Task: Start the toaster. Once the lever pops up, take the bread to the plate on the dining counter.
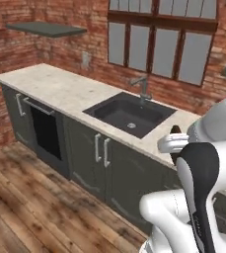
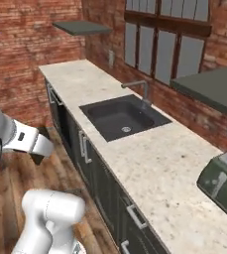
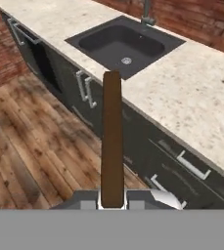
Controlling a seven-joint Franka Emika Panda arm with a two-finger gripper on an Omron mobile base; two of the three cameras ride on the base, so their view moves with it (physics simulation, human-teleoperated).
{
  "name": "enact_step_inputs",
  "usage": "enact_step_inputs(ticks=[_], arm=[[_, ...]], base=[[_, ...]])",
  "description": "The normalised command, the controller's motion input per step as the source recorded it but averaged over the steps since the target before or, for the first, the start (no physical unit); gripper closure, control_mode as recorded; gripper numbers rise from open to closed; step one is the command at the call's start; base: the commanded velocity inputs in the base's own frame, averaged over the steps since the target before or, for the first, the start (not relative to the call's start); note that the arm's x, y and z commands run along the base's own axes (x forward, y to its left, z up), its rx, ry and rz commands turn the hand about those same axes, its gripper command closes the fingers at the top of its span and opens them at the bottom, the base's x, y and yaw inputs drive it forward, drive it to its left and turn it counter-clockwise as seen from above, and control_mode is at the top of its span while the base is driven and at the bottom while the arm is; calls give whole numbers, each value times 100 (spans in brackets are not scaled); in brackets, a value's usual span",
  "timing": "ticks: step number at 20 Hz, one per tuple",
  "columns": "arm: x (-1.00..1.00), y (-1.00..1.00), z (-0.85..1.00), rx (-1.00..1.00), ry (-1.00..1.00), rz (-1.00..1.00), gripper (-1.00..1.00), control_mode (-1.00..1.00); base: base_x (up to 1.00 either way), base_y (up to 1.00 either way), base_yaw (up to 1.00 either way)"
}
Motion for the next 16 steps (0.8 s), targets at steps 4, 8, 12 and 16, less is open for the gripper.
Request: enact_step_inputs(ticks=[4,8,12,16], arm=[[0,0,0,0,0,0,100,100],[0,0,0,0,0,0,100,100],[0,0,0,0,0,0,100,100],[0,0,0,0,0,0,100,100]], base=[[-27,39,100],[-30,39,100],[-28,36,100],[-21,40,100]])
